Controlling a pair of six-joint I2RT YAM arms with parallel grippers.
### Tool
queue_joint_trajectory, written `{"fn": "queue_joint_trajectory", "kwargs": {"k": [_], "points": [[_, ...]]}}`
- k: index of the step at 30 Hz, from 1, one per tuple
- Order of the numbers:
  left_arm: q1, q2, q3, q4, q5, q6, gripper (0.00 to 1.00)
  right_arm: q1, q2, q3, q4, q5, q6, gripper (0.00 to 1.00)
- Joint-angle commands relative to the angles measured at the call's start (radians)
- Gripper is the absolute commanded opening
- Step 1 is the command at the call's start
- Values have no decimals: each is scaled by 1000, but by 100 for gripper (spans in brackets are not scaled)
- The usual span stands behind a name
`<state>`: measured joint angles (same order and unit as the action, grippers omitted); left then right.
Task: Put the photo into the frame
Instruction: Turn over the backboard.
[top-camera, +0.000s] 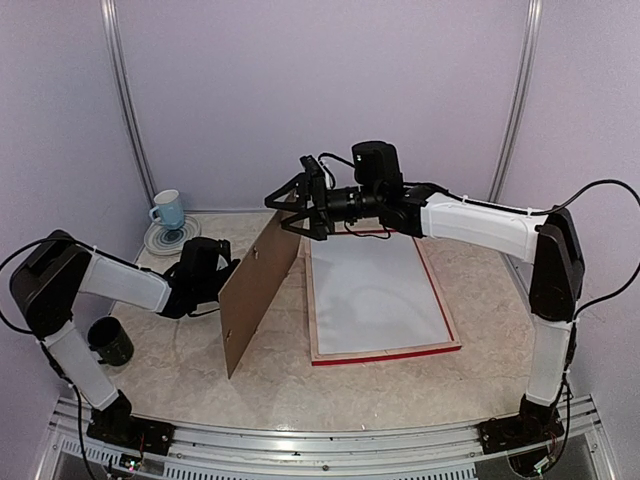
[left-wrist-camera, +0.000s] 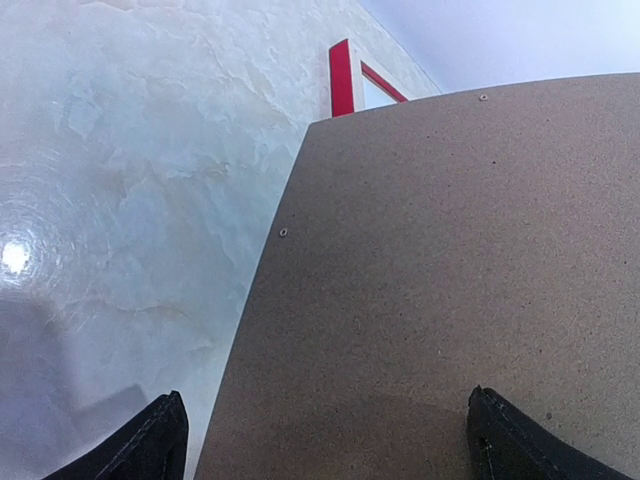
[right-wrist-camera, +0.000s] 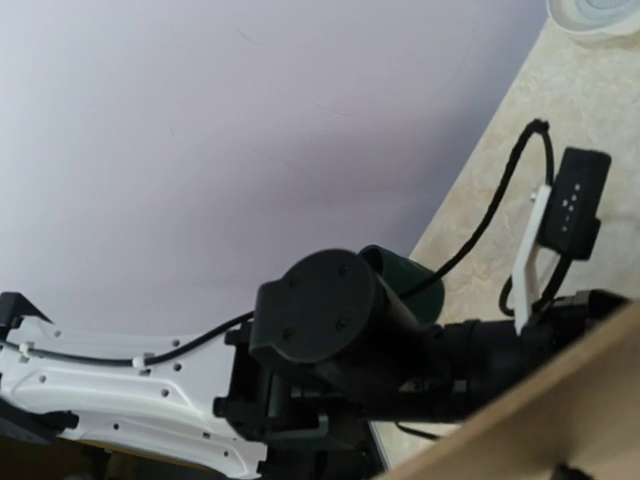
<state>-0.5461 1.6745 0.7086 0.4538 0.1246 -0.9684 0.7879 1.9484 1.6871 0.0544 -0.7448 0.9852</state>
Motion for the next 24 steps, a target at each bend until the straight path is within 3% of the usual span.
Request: {"fn": "queue_joint_trajectory", "kwargs": {"k": [1, 24], "points": [[18, -52, -26, -26, -7, 29, 95, 13, 45, 64, -10, 2, -25, 99], [-27, -162, -49, -8, -1, 22, 95, 9, 164, 195, -76, 29, -53, 99]]}}
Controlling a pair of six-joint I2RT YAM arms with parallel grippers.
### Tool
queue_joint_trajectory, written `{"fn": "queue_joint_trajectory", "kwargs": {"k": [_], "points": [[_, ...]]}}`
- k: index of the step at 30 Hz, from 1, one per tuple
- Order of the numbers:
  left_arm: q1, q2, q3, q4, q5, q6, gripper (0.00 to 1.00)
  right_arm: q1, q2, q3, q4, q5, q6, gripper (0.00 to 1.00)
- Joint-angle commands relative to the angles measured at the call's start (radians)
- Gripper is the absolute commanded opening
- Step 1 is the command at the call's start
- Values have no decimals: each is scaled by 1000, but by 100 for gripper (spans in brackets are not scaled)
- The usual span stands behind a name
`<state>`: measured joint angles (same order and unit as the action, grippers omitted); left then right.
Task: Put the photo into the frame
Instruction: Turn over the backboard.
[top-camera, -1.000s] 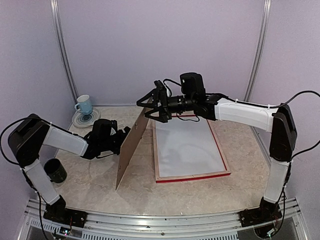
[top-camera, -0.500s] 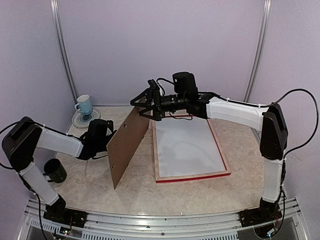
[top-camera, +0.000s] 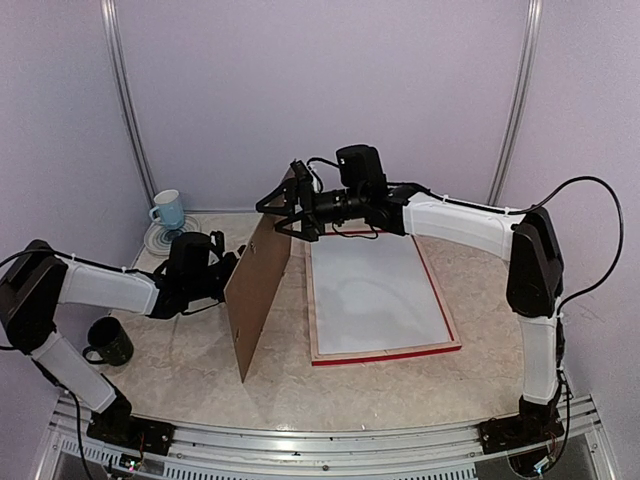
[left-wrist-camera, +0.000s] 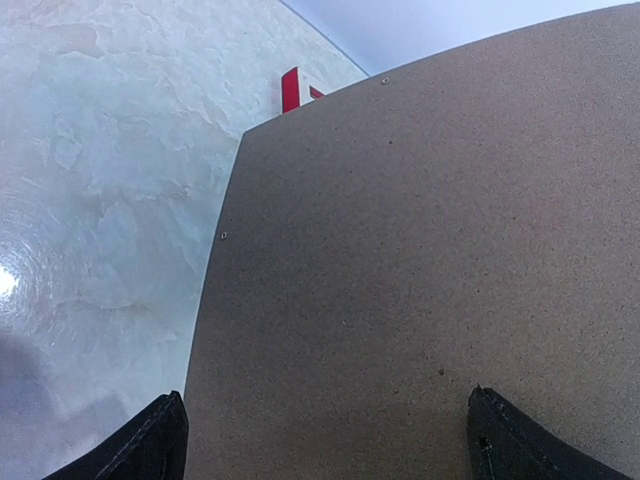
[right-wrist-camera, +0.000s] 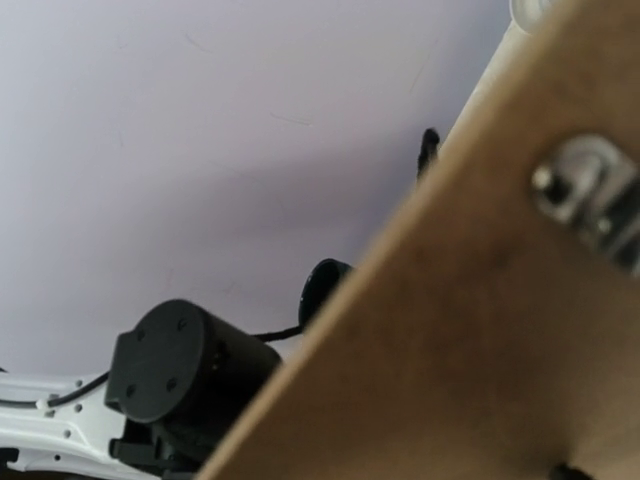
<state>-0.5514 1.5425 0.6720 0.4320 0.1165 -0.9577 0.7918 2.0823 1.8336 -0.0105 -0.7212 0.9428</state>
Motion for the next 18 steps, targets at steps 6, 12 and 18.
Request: {"fn": "queue_joint_trajectory", "kwargs": {"k": [6, 12, 18], "points": [[-39, -23, -10, 39, 21, 4, 95, 4, 52, 89, -9, -7, -1, 99], [-62, 6, 12, 64, 32, 1, 95, 6, 62, 108, -19, -12, -2, 99], [-52, 51, 54, 70, 15, 28, 96, 15, 37, 62, -2, -12, -3, 99]]}}
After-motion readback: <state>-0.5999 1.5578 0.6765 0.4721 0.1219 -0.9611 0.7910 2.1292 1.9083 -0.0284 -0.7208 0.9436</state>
